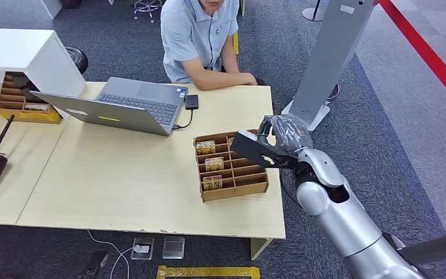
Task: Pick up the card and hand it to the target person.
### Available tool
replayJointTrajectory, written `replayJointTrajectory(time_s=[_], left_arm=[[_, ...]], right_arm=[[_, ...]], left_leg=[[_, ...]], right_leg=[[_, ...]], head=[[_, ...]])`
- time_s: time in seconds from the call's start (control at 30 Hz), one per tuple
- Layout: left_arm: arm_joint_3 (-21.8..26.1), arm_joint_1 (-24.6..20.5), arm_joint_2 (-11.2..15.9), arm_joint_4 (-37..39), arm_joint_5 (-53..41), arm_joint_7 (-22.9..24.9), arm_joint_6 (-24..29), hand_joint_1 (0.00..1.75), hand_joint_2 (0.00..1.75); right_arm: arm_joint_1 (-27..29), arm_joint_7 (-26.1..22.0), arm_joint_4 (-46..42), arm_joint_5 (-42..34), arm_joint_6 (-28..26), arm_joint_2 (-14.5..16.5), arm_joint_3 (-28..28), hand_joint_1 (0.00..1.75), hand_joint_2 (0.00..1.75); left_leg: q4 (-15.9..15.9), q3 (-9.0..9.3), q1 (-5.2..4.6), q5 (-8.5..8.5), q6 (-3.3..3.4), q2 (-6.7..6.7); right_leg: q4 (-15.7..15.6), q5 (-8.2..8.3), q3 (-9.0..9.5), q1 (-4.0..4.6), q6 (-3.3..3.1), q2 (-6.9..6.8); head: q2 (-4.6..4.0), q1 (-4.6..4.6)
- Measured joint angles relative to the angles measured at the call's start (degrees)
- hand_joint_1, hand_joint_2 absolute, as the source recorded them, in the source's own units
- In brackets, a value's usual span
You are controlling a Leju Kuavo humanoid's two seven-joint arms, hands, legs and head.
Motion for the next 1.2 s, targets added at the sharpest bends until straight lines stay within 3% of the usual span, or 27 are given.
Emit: replayJointTrajectory(time_s=[0.3, 0.4, 0.6, 0.7, 1.2], left_arm=[[0.98, 0.77, 0.17, 0.01, 0.62, -0.83, 0.00, 0.00, 1.75], [1.04, 0.73, 0.16, 0.00, 0.48, -1.08, -0.11, 0.00, 1.75], [1.00, -0.13, -0.09, -0.02, -0.67, -1.29, -0.33, 0.00, 1.75], [0.99, -0.84, -0.27, -0.02, -0.95, -1.21, -0.38, 0.00, 1.75], [0.98, -0.98, -0.42, -0.02, -1.01, -1.04, -0.81, 0.00, 1.75]], right_arm=[[-0.02, 0.84, -10.33, -1.85, 4.59, -2.71, -3.25, 1.33, 1.75], [0.01, -3.33, -11.48, 0.47, 0.54, -2.39, -3.99, 1.33, 1.75], [0.61, -17.01, -9.37, 3.93, -14.27, 0.15, -5.27, 1.33, 1.75], [1.75, -21.36, -6.11, 4.31, -19.96, 1.68, -5.39, 1.33, 1.75], [3.00, -22.44, 2.01, 1.52, -24.50, 4.37, -5.05, 1.33, 1.75]], left_leg=[[0.00, 0.00, 0.00, 0.00, 0.00, 0.00], [0.00, 0.00, 0.00, 0.00, 0.00, -0.01], [0.00, 0.00, 0.00, 0.00, 0.00, -0.01], [0.00, -0.01, 0.00, 0.00, 0.00, -0.01], [0.00, -0.01, 0.00, 0.00, 0.00, -0.01]], right_leg=[[0.00, 0.00, 0.00, 0.00, 0.00, 0.00], [0.00, 0.00, 0.01, 0.00, 0.00, 0.00], [0.00, 0.00, 0.02, 0.01, 0.00, -0.03], [0.01, 0.00, 0.03, 0.01, 0.00, -0.02], [0.01, 0.00, 0.02, 0.01, 0.00, -0.02]], head=[[-0.01, 0.00], [-0.01, 0.00], [-0.01, -0.03], [-0.01, -0.02], [-0.01, -0.02]])
